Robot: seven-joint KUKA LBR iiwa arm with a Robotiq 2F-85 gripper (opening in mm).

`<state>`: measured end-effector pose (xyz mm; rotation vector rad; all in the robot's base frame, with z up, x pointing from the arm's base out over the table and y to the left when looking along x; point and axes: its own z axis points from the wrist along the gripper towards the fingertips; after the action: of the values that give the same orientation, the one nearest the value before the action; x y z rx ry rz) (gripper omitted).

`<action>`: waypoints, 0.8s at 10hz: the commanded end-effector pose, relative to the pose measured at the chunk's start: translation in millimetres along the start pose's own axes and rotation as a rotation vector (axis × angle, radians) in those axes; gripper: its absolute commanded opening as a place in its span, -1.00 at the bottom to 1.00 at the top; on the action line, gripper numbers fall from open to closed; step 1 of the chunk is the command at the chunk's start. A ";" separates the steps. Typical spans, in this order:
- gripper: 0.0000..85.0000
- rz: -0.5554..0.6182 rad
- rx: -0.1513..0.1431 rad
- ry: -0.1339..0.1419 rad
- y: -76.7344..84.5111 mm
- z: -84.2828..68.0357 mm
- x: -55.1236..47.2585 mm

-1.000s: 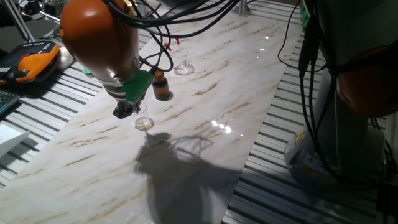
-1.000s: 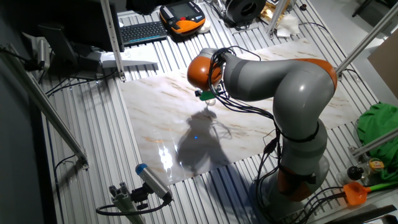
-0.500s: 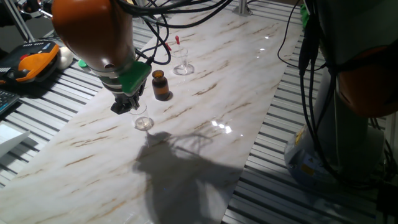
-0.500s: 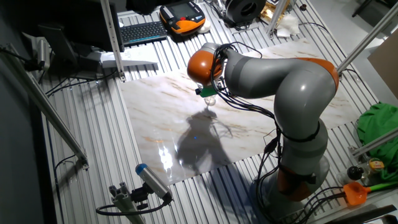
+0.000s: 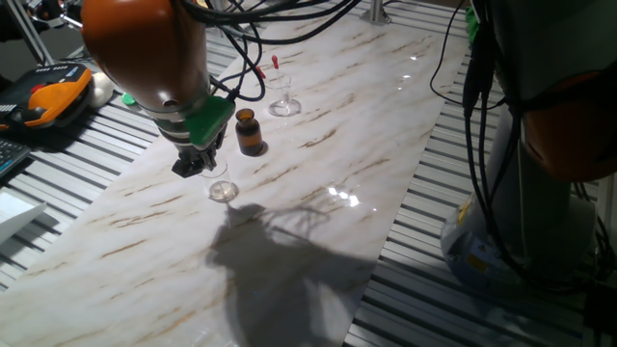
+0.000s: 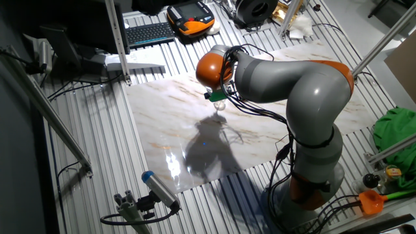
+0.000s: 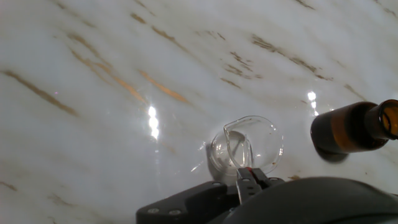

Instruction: Transfer liquid using a dropper

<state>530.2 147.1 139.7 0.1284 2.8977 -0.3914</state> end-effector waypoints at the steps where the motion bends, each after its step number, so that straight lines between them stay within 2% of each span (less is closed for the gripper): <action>1: -1.00 -0.003 0.007 -0.005 0.6 1.0 0.4; 8: -1.00 0.005 0.011 -0.012 1.3 1.9 2.1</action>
<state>528.7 148.0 137.1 0.1351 2.8831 -0.4056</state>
